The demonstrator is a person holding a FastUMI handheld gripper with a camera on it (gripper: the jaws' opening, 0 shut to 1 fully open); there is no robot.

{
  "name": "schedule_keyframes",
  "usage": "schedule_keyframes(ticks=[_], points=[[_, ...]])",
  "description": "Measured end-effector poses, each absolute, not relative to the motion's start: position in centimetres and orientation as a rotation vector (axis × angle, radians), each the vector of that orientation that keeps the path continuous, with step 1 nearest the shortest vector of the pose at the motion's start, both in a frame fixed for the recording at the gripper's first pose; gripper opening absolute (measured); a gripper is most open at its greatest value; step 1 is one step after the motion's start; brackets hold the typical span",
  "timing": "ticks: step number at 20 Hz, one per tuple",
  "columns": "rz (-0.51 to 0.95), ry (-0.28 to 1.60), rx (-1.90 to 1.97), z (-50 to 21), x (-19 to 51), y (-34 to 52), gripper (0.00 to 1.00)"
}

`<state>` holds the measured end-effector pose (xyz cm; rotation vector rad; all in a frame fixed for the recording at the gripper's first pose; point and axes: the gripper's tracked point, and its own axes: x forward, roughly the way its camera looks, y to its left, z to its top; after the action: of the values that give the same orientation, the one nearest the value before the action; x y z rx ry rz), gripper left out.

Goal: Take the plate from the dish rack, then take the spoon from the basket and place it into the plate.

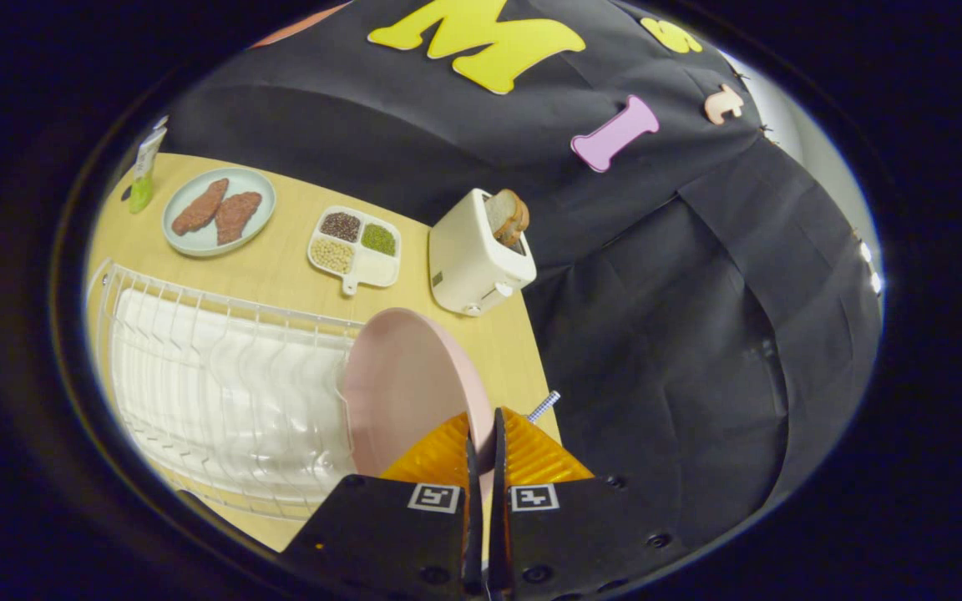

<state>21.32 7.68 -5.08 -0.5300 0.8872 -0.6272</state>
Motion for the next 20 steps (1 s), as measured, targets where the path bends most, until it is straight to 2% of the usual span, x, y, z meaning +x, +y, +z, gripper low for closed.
schedule_keyframes(ticks=[3, 6, 16, 20], points=[[-0.637, 0.789, -0.460, -3.7, 21.6, 7.2, 0.09], [-0.562, 0.779, -0.323, -3.5, 20.5, 7.0, 0.09], [-0.158, 0.854, 0.070, -6.2, 11.4, 6.7, 0.09], [-0.061, 0.851, 0.156, -9.6, 7.3, 5.9, 0.09]])
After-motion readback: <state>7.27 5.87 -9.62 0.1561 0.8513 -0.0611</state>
